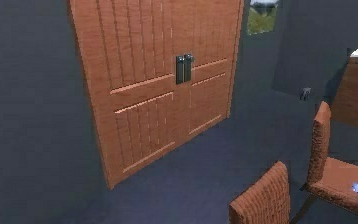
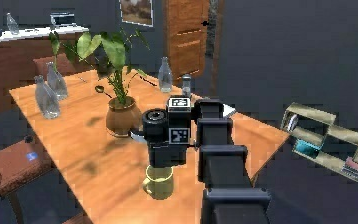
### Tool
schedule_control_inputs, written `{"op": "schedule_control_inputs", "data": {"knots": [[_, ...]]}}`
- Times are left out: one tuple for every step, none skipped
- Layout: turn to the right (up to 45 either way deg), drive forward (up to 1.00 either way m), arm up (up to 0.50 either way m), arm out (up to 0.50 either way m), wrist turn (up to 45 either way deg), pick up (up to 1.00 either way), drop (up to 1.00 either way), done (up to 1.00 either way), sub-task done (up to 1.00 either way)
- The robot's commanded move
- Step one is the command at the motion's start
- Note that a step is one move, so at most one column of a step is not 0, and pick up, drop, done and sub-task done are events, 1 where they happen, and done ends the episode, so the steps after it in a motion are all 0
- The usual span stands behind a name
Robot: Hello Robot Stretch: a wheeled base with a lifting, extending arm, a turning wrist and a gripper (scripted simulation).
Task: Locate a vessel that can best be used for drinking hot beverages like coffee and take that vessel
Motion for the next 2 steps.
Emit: {"op": "schedule_control_inputs", "data": {"knots": [[0.0, 0.0, -0.3, 0.0, 0.0, 0.0, 0.0, 0.0, 0.0], [0.0, 0.0, 0.0, 0.0, 0.0, 1.0, 0.0, 0.0, 0.0]]}}
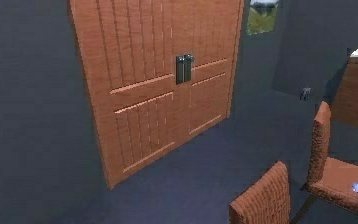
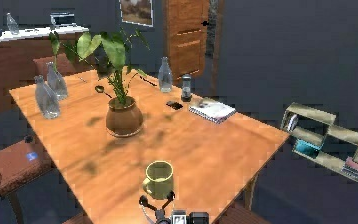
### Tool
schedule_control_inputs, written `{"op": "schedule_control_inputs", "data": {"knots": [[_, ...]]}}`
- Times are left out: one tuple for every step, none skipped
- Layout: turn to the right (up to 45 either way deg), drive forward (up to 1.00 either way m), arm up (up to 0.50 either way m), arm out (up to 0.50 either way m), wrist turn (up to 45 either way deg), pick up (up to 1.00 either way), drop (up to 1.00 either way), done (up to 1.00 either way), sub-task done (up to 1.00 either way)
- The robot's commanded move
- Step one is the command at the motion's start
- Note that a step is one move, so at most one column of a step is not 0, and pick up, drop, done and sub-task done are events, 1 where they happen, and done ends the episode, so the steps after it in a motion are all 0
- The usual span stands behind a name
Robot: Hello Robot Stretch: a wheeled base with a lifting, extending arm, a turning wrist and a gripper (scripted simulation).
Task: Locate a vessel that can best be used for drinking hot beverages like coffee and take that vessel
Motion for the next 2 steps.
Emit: {"op": "schedule_control_inputs", "data": {"knots": [[0.0, 0.0, 0.1, 0.0, 0.0, 0.0, 0.0, 0.0, 0.0], [0.0, 0.0, 0.0, 0.0, 0.0, 0.0, 0.0, 1.0, 0.0]]}}
